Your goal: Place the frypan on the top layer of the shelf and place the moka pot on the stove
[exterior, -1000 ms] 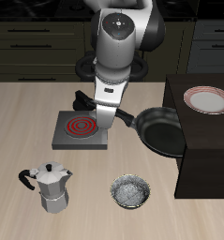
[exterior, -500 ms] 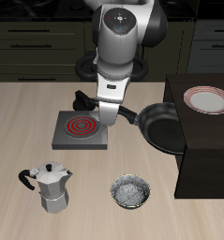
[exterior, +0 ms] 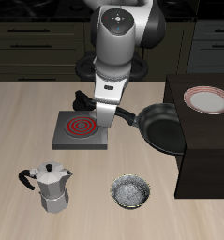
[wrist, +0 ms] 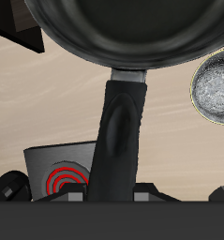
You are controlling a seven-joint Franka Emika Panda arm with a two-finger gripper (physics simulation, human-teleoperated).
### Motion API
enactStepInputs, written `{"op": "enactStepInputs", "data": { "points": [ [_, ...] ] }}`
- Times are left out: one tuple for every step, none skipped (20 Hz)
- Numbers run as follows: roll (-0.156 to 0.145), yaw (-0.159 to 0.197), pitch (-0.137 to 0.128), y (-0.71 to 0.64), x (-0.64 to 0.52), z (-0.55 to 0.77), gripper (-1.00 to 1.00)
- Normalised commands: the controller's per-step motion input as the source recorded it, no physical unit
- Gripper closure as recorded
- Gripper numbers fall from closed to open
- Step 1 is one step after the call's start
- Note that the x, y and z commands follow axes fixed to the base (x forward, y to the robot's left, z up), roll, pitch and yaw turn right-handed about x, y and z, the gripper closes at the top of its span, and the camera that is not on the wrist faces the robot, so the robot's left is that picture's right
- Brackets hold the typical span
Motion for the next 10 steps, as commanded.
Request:
{"op": "enactStepInputs", "data": {
  "points": [
    [-0.026, 0.014, 0.001, -0.08, 0.22, 0.08, 1.0],
    [-0.086, -0.089, -0.041, -0.17, 0.27, 0.08, 1.0],
    [-0.119, -0.217, 0.125, -0.17, 0.46, -0.06, 1.0],
    [-0.055, -0.121, 0.046, -0.02, 0.19, -0.05, 1.0],
    [0.017, 0.055, -0.085, 0.13, 0.07, 0.05, 1.0],
    [-0.022, -0.09, -0.027, 0.0, 0.18, 0.1, 1.0],
    [-0.003, 0.027, -0.049, 0.03, 0.11, 0.06, 1.0],
    [-0.046, 0.079, -0.099, 0.02, 0.39, 0.34, 1.0],
    [-0.037, -0.031, 0.024, 0.03, 0.2, 0.25, 1.0],
    [-0.016, 0.04, -0.117, 0.1, 0.01, 0.22, 1.0]
  ]
}}
